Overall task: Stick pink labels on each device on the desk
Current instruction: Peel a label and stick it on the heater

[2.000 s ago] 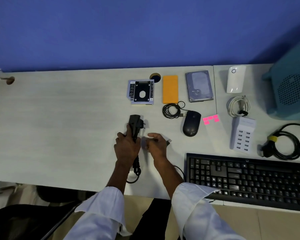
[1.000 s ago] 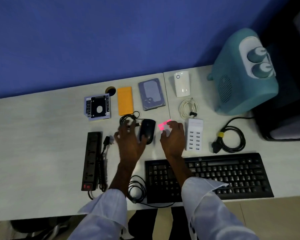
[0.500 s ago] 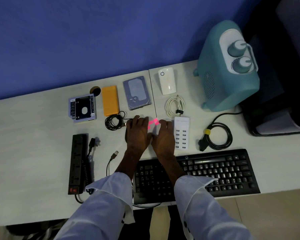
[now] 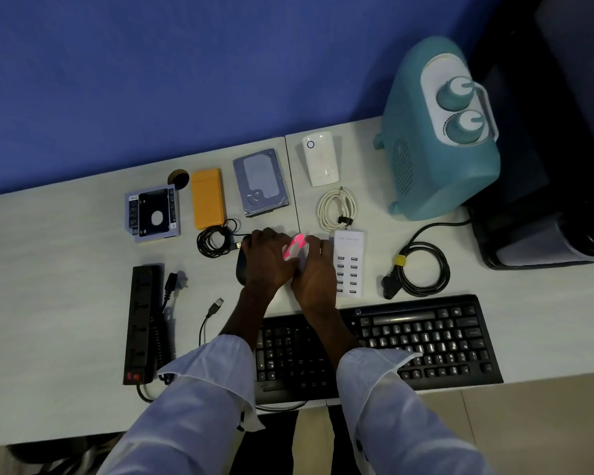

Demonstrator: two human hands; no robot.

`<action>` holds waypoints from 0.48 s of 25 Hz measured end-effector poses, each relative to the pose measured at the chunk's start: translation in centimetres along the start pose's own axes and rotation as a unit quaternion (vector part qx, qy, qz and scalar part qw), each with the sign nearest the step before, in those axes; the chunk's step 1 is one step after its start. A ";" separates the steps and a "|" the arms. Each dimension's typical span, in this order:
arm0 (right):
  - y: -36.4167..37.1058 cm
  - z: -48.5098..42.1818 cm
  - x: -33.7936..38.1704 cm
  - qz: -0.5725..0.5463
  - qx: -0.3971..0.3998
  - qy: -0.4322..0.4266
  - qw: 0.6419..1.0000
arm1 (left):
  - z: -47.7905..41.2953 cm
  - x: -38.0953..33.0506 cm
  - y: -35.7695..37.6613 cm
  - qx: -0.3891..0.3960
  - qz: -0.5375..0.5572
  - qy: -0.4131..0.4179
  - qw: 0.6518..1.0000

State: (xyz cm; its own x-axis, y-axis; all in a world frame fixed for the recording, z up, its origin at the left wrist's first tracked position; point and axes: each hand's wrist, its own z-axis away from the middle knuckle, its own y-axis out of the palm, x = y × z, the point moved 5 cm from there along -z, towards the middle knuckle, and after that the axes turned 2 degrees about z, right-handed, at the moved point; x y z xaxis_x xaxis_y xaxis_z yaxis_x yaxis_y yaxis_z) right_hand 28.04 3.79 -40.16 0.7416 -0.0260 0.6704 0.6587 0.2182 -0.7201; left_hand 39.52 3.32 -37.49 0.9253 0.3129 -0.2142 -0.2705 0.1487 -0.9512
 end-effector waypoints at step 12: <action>-0.1 -0.2 -0.8 -0.103 -0.039 0.000 0.994 | -1.6 -0.4 -0.2 0.082 0.220 -0.018 0.972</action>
State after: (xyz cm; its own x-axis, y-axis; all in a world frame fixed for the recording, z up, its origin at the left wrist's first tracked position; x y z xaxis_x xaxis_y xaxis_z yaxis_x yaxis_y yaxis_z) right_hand 27.36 3.62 -40.67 0.5894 -0.0621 0.8055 0.8048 0.1319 -0.5787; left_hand 39.57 1.70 -37.57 0.7007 0.4127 -0.5819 -0.6797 0.1385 -0.7203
